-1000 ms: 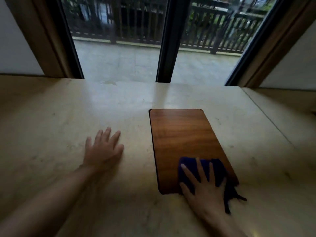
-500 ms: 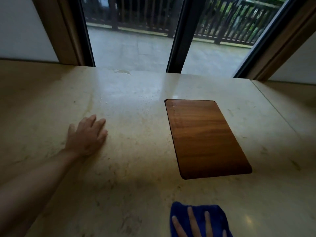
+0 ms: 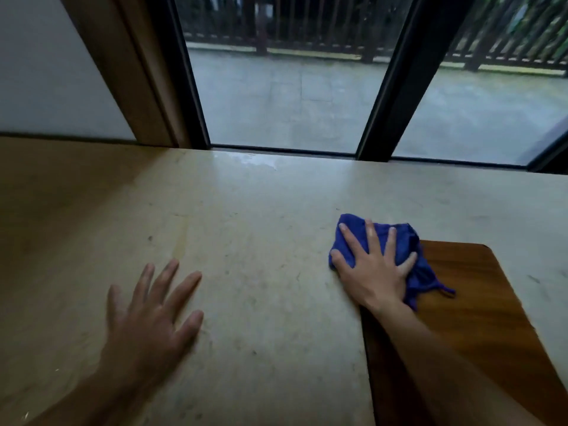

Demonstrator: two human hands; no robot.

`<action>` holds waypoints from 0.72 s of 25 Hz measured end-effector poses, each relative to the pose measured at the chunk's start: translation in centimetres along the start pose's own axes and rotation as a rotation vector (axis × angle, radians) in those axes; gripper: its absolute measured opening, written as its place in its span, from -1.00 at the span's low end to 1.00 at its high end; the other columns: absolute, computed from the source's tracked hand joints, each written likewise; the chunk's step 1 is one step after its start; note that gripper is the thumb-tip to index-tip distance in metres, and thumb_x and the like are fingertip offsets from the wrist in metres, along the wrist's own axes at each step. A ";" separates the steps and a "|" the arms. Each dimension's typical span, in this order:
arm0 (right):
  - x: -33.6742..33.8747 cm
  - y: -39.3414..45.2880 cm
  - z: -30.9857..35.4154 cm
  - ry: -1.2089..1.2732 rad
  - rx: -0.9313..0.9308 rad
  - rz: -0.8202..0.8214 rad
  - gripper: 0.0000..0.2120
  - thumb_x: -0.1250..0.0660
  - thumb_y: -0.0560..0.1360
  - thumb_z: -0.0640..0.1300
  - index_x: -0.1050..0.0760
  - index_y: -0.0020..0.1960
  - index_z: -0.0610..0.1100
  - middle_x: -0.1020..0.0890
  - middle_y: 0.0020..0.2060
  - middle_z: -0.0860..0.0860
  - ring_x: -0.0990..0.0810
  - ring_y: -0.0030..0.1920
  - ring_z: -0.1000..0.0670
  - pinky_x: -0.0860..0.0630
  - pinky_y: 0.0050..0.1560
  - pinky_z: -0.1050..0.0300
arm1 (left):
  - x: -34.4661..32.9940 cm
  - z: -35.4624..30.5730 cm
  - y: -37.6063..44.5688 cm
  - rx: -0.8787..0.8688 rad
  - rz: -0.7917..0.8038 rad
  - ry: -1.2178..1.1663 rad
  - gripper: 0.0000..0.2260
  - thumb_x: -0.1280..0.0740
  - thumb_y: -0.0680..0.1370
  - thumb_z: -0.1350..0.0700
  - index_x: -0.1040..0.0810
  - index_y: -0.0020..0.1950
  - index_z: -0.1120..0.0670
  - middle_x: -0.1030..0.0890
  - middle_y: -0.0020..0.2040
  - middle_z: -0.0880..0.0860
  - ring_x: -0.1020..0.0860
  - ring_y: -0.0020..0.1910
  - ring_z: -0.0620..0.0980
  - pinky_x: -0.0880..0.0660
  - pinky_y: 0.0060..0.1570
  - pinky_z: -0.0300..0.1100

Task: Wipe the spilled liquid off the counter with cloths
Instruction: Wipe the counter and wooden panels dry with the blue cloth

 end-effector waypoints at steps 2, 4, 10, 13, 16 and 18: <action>0.9 6.1 0.7 0.040 -0.043 0.022 -0.42 0.19 0.49 0.45 0.20 0.49 0.43 0.22 0.58 0.15 0.33 0.55 -0.15 0.25 0.37 -0.53 | -0.2 -0.1 -0.2 -0.029 0.006 0.021 -0.42 -0.06 0.49 -0.32 -0.14 0.53 -0.31 -0.21 0.59 -0.03 -0.13 0.56 0.13 -0.10 0.34 0.48; 1.7 11.6 2.1 0.053 -0.086 0.002 -0.40 0.19 0.49 0.45 0.15 0.51 0.40 0.20 0.59 0.15 0.29 0.55 -0.16 0.22 0.37 -0.55 | -0.4 0.1 -0.1 -0.033 -0.013 0.027 -0.39 -0.11 0.48 -0.32 -0.14 0.53 -0.31 -0.22 0.58 -0.04 -0.13 0.57 0.11 -0.11 0.34 0.49; 2.1 20.8 8.4 0.048 -0.046 -0.016 -0.50 0.16 0.58 0.25 0.00 0.52 0.36 0.07 0.59 0.16 0.21 0.57 -0.14 0.19 0.37 -0.54 | -0.4 0.1 0.0 -0.014 -0.024 0.039 -0.36 -0.17 0.43 -0.35 -0.18 0.52 -0.32 -0.24 0.58 -0.04 -0.18 0.56 0.13 -0.10 0.35 0.49; 2.0 19.9 10.8 0.054 0.088 0.008 -0.52 0.13 0.59 0.18 0.00 0.51 0.39 0.08 0.59 0.18 0.20 0.57 -0.12 0.21 0.37 -0.54 | -0.5 -0.3 -0.1 -0.013 -0.001 0.035 -0.39 -0.13 0.47 -0.35 -0.17 0.52 -0.31 -0.20 0.59 -0.05 -0.10 0.59 0.11 -0.05 0.38 0.47; 1.5 14.8 11.4 0.010 0.226 0.050 -0.53 0.13 0.60 0.18 0.05 0.50 0.41 0.14 0.59 0.19 0.23 0.57 -0.11 0.23 0.35 -0.56 | 0.3 0.0 -0.2 0.020 0.001 0.008 -0.40 -0.02 0.49 -0.37 -0.07 0.53 -0.34 -0.10 0.62 -0.07 0.02 0.60 0.07 0.07 0.43 0.43; 1.1 10.3 10.7 0.011 0.293 0.054 -0.54 0.14 0.62 0.20 0.09 0.50 0.43 0.17 0.58 0.20 0.27 0.57 -0.09 0.26 0.34 -0.57 | 0.5 -0.2 -0.1 0.031 0.031 0.003 -0.39 0.08 0.48 -0.40 0.02 0.54 -0.36 0.00 0.63 -0.08 0.11 0.61 0.06 0.19 0.44 0.40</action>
Point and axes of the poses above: each hand's wrist, its own y-axis towards the middle knuckle, its own x-axis out of the back of the hand, z = x × y, the point moved 3 cm from there along y, towards the middle knuckle
